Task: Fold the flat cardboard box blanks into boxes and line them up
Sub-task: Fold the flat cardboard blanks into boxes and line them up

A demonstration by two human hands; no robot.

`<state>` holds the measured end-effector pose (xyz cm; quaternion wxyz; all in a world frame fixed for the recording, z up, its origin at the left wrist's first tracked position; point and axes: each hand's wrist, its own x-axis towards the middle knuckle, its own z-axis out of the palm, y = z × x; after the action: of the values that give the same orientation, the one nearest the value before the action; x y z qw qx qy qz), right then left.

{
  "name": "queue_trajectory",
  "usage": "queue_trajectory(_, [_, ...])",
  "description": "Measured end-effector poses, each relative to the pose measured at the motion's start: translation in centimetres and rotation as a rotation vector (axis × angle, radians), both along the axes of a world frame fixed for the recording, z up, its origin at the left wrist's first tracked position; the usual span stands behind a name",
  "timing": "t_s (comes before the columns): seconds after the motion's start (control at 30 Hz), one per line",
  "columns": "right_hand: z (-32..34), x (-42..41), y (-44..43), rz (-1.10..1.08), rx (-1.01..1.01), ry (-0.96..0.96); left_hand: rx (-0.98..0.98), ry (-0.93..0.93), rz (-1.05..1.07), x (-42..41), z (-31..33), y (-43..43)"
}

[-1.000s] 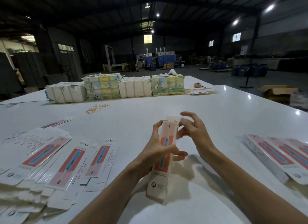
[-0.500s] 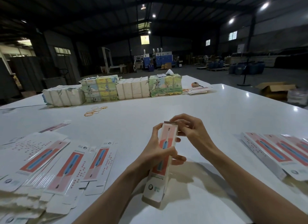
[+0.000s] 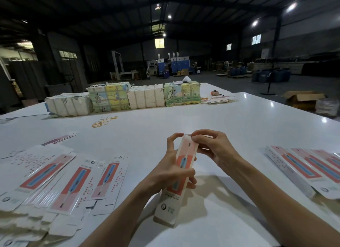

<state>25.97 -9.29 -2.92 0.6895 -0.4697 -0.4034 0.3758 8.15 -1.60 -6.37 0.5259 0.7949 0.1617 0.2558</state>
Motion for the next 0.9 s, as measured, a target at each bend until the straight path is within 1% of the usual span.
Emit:
queue_trajectory(0.13, [0.0,0.0,0.0,-0.008,-0.007,-0.006,0.021,0.003,-0.002,-0.2,0.1,0.0])
queue_trajectory(0.2, [-0.1,0.0,-0.1,-0.015,-0.002,-0.043,0.043,-0.003,0.006,-0.1,0.0,0.0])
queue_trajectory(0.33, [-0.4,-0.2,0.0,-0.086,0.060,-0.283,-0.007,-0.019,0.017,0.0,-0.2,0.4])
queue_trajectory(0.47, [-0.7,-0.3,0.0,-0.091,0.087,-0.417,-0.089,-0.020,0.031,-0.2,-0.4,0.8])
queue_trajectory(0.57, [-0.8,-0.8,0.1,-0.053,0.103,-0.431,-0.116,-0.055,0.042,-0.2,-0.1,0.8])
queue_trajectory(0.7, [-1.0,-1.6,0.3,-0.141,0.083,-0.471,-0.149,-0.081,0.057,-0.2,0.3,0.5])
queue_trajectory(0.8, [-1.1,-1.8,0.3,-0.189,0.121,-0.556,-0.162,-0.066,0.048,-0.3,0.4,0.1])
queue_trajectory(0.9, [-1.4,-1.7,0.3,-0.207,0.138,-0.575,-0.188,-0.072,0.043,-0.3,0.3,0.0])
